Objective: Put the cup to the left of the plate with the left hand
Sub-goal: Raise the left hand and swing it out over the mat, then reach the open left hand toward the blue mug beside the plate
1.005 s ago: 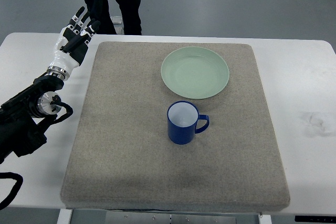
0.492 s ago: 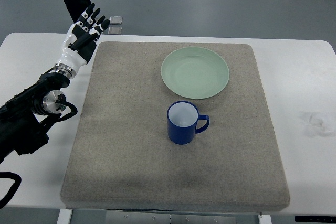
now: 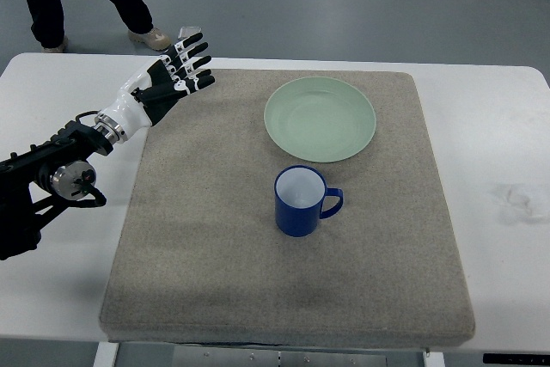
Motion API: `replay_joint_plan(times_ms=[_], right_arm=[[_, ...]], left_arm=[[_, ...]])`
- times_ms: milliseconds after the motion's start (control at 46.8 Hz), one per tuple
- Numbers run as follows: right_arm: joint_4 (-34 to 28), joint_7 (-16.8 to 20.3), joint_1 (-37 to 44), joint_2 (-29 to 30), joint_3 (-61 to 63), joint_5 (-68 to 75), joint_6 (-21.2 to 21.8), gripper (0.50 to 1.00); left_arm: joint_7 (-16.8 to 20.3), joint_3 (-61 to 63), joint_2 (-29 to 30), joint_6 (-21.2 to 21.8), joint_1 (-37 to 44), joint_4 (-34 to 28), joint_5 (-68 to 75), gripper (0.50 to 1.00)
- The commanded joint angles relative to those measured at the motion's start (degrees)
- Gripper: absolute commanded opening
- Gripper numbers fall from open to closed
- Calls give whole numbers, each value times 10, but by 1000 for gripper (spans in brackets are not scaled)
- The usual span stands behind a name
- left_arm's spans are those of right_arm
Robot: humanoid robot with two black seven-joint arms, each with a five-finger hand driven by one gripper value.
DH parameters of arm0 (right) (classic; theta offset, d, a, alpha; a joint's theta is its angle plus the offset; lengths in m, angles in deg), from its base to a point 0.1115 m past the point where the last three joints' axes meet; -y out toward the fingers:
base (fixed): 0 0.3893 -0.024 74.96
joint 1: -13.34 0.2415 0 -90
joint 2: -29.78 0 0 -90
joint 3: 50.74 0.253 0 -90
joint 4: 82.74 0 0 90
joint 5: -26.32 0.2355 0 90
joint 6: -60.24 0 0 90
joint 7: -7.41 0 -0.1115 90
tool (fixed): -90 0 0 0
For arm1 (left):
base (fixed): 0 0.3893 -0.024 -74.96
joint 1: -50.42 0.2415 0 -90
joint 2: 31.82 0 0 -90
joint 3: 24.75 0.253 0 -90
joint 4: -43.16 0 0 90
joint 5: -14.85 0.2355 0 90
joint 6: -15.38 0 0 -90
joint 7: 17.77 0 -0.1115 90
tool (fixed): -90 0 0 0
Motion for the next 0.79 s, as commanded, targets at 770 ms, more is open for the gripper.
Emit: replay_joint_plan(times_ms=[770], right_arm=[[0, 0, 0, 0, 0, 0, 0, 932]], left_arm=[[2, 45, 81, -141, 5, 124, 229, 999]])
